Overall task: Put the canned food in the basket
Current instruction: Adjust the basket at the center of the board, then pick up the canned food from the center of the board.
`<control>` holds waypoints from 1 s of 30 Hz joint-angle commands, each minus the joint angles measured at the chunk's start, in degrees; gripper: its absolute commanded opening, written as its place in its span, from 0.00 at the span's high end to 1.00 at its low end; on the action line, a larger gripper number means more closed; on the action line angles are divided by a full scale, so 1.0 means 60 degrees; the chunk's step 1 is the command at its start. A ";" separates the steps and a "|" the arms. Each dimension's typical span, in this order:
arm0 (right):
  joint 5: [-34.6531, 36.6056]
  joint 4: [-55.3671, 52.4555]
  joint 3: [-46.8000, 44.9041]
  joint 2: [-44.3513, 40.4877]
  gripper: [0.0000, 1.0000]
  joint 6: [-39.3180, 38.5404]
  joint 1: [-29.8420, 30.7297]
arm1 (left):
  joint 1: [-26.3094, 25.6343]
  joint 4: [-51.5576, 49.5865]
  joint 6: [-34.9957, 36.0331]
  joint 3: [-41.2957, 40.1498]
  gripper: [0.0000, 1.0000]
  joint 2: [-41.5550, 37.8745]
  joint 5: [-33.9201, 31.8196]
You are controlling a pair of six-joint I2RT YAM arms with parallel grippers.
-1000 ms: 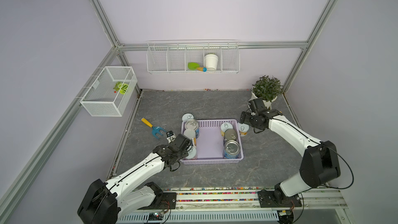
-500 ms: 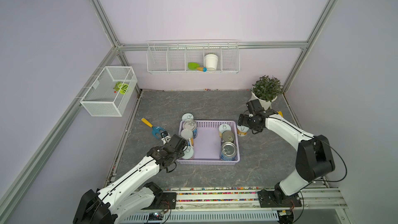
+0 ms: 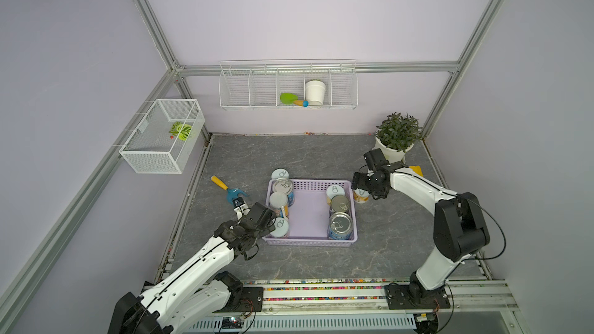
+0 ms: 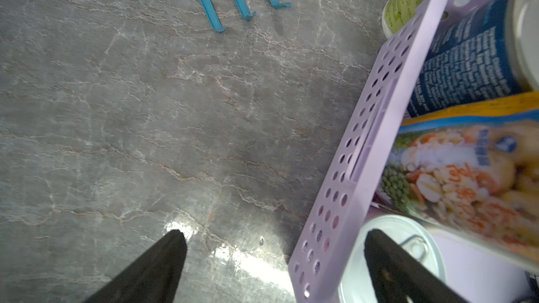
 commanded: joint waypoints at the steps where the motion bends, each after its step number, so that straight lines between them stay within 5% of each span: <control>1: 0.0224 -0.0281 0.0274 0.0259 0.02 -0.0220 0.0033 | 0.0035 -0.0127 0.0110 -0.0141 0.00 -0.0096 -0.0095; 10: 0.0591 -0.0522 0.0813 0.1052 0.04 -0.0411 0.0087 | 0.0035 -0.0105 0.0121 -0.0143 0.00 -0.0153 -0.0074; 19: 0.0689 -0.0432 0.0673 0.0708 0.31 -0.0529 0.0220 | 0.0035 -0.0092 0.0155 -0.0107 0.00 -0.0184 -0.0058; 30: 0.1139 -0.0619 0.0312 -0.0937 0.49 -0.0424 0.0209 | 0.0035 0.0034 0.0319 0.0343 0.00 -0.0142 0.0104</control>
